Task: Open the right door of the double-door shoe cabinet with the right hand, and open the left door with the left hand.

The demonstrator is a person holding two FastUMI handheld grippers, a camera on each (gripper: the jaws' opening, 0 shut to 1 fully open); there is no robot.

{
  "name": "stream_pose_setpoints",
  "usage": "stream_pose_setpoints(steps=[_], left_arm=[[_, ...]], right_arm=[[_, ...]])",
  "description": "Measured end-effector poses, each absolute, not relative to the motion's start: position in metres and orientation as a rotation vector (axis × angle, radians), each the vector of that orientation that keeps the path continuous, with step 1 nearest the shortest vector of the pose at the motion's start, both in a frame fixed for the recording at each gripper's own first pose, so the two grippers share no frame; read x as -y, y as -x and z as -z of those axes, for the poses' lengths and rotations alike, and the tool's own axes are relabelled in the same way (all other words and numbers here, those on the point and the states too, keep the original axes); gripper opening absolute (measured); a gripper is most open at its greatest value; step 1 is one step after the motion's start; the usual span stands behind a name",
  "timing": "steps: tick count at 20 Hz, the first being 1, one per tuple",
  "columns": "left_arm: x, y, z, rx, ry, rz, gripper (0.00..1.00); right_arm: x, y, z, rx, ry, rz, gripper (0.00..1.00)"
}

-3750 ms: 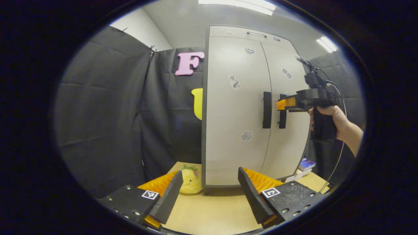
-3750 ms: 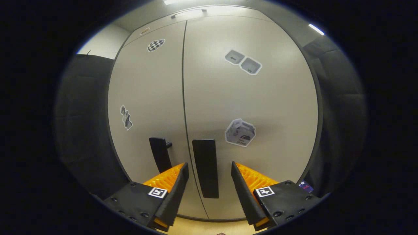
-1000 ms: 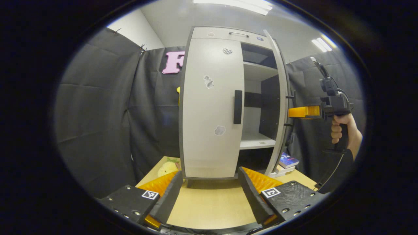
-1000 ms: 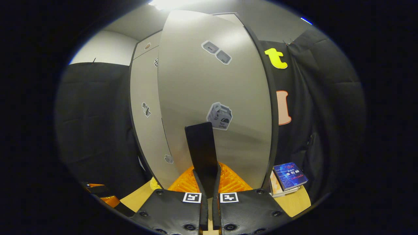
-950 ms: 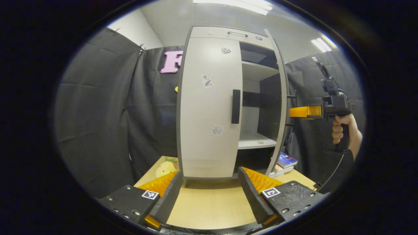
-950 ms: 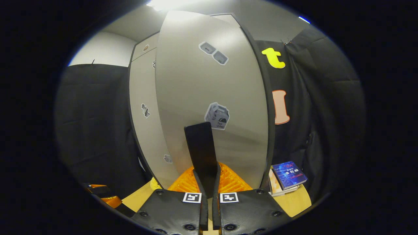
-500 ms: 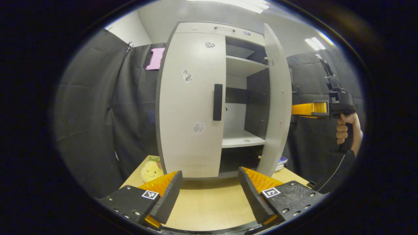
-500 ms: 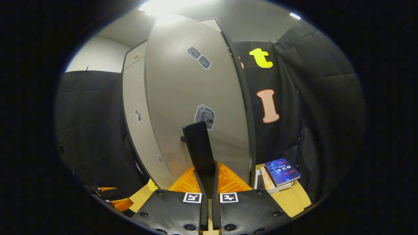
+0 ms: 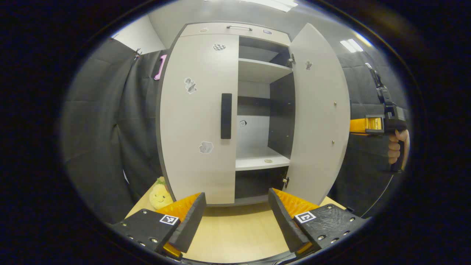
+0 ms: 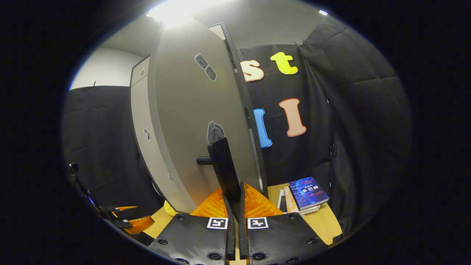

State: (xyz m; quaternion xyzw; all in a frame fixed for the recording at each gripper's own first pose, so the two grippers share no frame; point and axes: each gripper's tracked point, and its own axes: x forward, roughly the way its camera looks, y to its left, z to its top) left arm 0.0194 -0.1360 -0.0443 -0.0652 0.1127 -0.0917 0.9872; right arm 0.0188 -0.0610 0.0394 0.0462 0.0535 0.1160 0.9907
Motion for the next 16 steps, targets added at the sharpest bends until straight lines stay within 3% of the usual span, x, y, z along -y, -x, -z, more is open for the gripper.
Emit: stream_pose_setpoints(steps=[5, 10, 16], left_arm=[[0.159, -0.020, 0.037, -0.242, 0.131, 0.138, 0.98], [0.165, -0.019, 0.034, -0.259, 0.112, 0.042, 1.00], [0.154, -0.013, 0.028, -0.267, 0.094, -0.012, 1.00]], right_arm=[[0.097, -0.034, -0.037, -0.111, -0.110, -0.259, 0.05], [0.098, -0.036, -0.040, -0.109, -0.147, -0.362, 0.05], [0.099, -0.035, -0.038, -0.107, -0.127, -0.345, 0.05]])
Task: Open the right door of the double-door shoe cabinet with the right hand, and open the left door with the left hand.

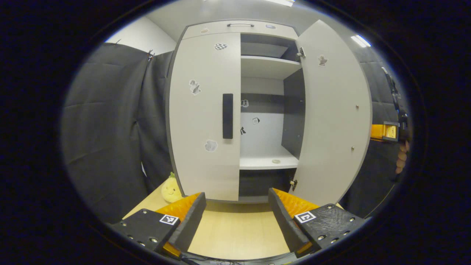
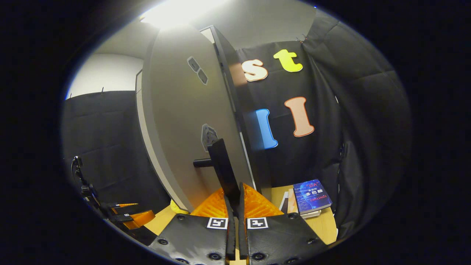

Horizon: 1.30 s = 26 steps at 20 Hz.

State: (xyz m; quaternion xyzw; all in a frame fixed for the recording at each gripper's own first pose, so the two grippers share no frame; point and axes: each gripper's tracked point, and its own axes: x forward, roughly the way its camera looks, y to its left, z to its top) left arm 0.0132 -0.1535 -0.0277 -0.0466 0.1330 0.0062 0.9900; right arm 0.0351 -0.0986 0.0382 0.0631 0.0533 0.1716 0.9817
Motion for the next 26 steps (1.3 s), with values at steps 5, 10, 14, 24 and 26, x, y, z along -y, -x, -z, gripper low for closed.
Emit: stream_pose_setpoints(steps=[5, 10, 14, 24, 26], left_arm=[[0.121, -0.017, 0.019, -0.227, 0.061, 0.023, 1.00], [0.074, -0.021, 0.006, -0.163, 0.012, 0.051, 1.00], [0.054, -0.032, 0.005, -0.127, 0.037, 0.106, 1.00], [0.053, -0.103, -0.046, 0.033, 0.114, 0.175, 0.98], [0.059, -0.122, -0.055, 0.050, 0.126, 0.174, 1.00]], right_arm=[[0.101, -0.031, -0.037, -0.111, -0.137, -0.232, 0.05], [0.103, -0.013, -0.032, -0.109, -0.139, -0.152, 0.05], [0.103, 0.014, -0.032, -0.101, -0.213, -0.090, 0.01], [0.205, 0.054, -0.071, 0.049, -0.083, 0.235, 0.06], [0.221, 0.043, -0.070, 0.037, -0.049, 0.277, 0.16]])
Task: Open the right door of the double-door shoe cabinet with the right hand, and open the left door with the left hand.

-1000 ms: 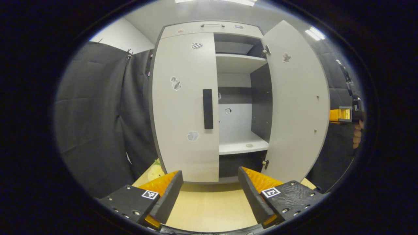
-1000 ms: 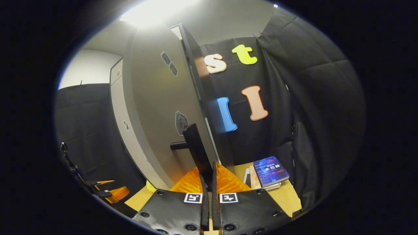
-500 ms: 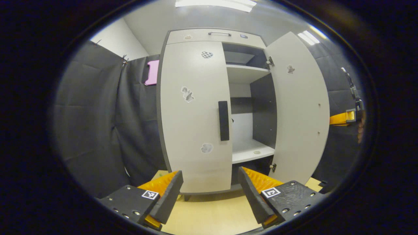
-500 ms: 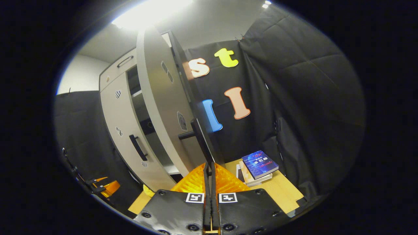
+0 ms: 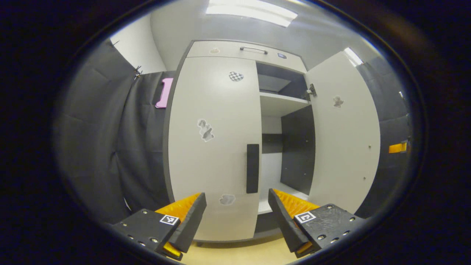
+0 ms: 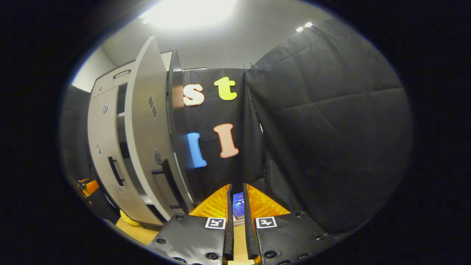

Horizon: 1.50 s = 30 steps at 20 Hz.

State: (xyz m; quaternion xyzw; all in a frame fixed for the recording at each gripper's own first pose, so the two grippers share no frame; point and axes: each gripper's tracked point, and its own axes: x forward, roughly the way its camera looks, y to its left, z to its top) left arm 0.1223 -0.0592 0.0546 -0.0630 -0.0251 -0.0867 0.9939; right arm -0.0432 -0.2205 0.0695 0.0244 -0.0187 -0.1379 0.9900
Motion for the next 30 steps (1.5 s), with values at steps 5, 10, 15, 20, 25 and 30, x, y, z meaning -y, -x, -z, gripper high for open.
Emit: stream_pose_setpoints(steps=[5, 10, 15, 20, 25, 30], left_arm=[[0.079, -0.168, -0.071, 0.071, 0.112, 0.147, 1.00], [0.095, -0.213, -0.075, 0.057, 0.109, 0.112, 1.00], [0.103, -0.240, -0.069, 0.026, 0.052, 0.048, 0.98], [0.117, -0.253, -0.070, 0.015, 0.084, 0.029, 0.68], [0.114, -0.253, -0.076, 0.036, 0.135, -0.001, 0.30], [0.114, -0.253, -0.071, 0.011, 0.091, -0.028, 0.26]], right_arm=[[0.241, -0.012, -0.070, 0.027, -0.016, 0.257, 0.85], [0.270, -0.057, -0.064, 0.021, -0.014, 0.278, 0.98], [0.291, -0.096, -0.054, -0.004, -0.037, 0.262, 0.98], [0.303, -0.131, -0.060, 0.005, -0.038, 0.234, 0.98], [0.312, -0.159, -0.065, 0.020, -0.055, 0.210, 0.98], [0.320, -0.178, -0.059, 0.001, -0.073, 0.186, 0.97]])
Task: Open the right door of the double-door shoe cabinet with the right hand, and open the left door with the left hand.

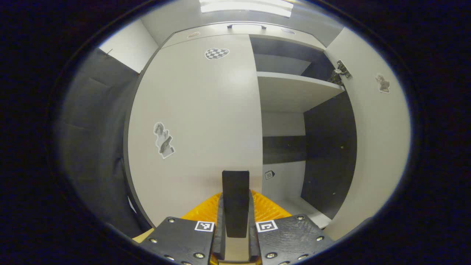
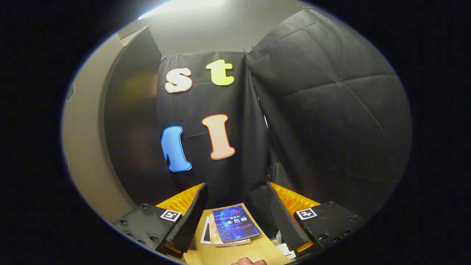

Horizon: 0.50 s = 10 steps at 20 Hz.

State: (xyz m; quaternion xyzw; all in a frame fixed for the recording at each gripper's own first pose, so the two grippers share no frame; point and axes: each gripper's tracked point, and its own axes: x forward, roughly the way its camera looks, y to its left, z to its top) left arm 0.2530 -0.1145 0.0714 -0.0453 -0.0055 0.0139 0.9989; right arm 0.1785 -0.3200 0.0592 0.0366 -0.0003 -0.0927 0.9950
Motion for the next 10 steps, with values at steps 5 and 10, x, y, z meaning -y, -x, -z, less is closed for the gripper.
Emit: stream_pose_setpoints(steps=[5, 10], left_arm=[[0.114, -0.251, -0.071, 0.003, 0.094, -0.022, 0.02], [0.114, -0.253, -0.070, -0.002, 0.101, -0.023, 0.04]], right_arm=[[0.318, -0.189, -0.056, -0.004, -0.061, 0.147, 0.98], [0.311, -0.180, -0.058, 0.030, -0.032, 0.132, 0.98]])
